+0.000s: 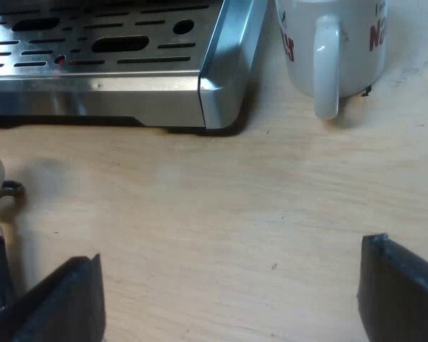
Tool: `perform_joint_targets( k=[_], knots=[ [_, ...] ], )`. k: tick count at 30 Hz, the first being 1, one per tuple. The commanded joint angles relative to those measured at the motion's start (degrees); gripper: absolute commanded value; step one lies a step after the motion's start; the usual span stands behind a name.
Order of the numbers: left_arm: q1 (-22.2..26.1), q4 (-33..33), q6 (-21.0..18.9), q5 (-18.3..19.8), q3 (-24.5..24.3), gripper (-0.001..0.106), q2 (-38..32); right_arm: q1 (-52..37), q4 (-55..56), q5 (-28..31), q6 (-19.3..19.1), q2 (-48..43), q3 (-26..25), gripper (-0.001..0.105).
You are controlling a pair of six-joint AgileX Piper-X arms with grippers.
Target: Grind coffee beans and then tamp
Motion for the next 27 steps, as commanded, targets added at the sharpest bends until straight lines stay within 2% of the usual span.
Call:
perform_joint_targets(
  k=[1, 27],
  knots=[
    [-0.11, -0.21, -0.29, -0.62, -0.12, 0.056, -2.17, 0.04, -0.47, -0.58, 0.02, -2.57, -0.33, 0.074],
    [-0.11, -0.21, -0.29, -0.62, -0.06, 0.056, -2.3, 0.04, -0.47, 0.16, 0.02, -2.58, -0.33, 0.074]
  ],
)
